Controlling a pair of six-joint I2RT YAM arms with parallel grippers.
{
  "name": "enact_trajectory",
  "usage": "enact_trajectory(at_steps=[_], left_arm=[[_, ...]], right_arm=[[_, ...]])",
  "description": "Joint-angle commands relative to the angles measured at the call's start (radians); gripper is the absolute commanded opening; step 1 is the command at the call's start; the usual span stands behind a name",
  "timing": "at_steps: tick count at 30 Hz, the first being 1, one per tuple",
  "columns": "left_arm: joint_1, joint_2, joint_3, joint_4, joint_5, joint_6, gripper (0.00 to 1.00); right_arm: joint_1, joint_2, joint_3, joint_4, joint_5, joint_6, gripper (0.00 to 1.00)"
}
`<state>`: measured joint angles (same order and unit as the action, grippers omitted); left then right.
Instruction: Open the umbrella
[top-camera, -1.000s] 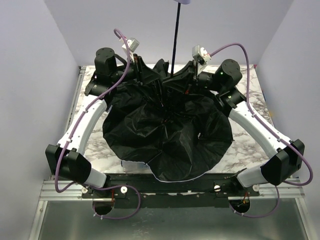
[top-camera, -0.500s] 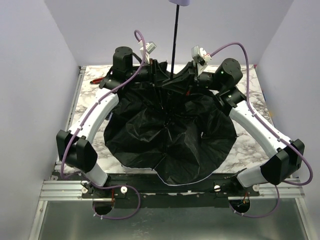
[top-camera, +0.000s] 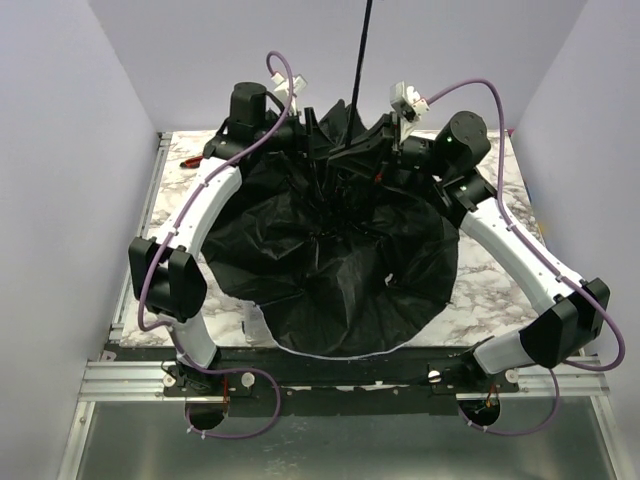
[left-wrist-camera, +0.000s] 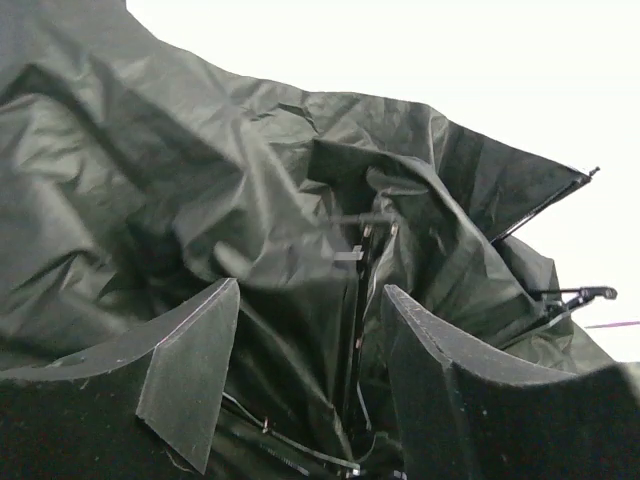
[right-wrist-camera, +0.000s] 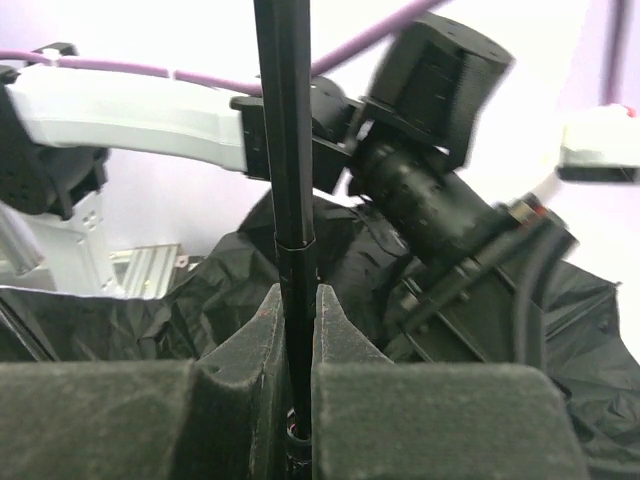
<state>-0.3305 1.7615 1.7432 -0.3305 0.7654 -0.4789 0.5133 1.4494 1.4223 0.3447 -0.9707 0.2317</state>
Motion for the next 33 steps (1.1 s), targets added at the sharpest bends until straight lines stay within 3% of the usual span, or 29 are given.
enact_trajectory(at_steps=[1, 5, 9, 12, 17, 21, 27, 33], left_arm=[[0.073, -0.073, 0.045, 0.107, 0.002, 0.072, 0.62], [0.114, -0.156, 0.052, 0.129, -0.065, 0.137, 0.63], [0.112, -0.258, 0.008, 0.112, -0.078, 0.345, 0.61], [0.095, -0.304, -0.045, 0.078, -0.030, 0.503, 0.53], [-0.003, -0.333, -0.087, -0.039, -0.142, 0.710, 0.31], [-0.095, -0.362, -0.170, -0.033, -0.260, 0.872, 0.30], [-0.108, -0.351, -0.224, -0.045, -0.348, 0.947, 0.29], [-0.001, -0.309, -0.275, -0.064, -0.429, 0.953, 0.29]], right_arm=[[-0.028, -0.018, 0.011, -0.011, 0.139, 0.024, 0.00], [-0.033, -0.011, 0.020, -0.063, 0.280, -0.016, 0.00], [-0.033, 0.000, 0.024, -0.077, 0.311, -0.020, 0.00], [-0.033, 0.001, 0.012, -0.049, 0.304, -0.011, 0.00], [-0.034, 0.003, 0.018, -0.044, 0.336, -0.012, 0.00], [-0.033, 0.001, 0.028, -0.046, 0.332, -0.009, 0.00], [-0.034, -0.005, 0.046, -0.059, 0.347, -0.009, 0.00], [-0.033, -0.029, 0.055, -0.097, 0.373, -0.054, 0.00]])
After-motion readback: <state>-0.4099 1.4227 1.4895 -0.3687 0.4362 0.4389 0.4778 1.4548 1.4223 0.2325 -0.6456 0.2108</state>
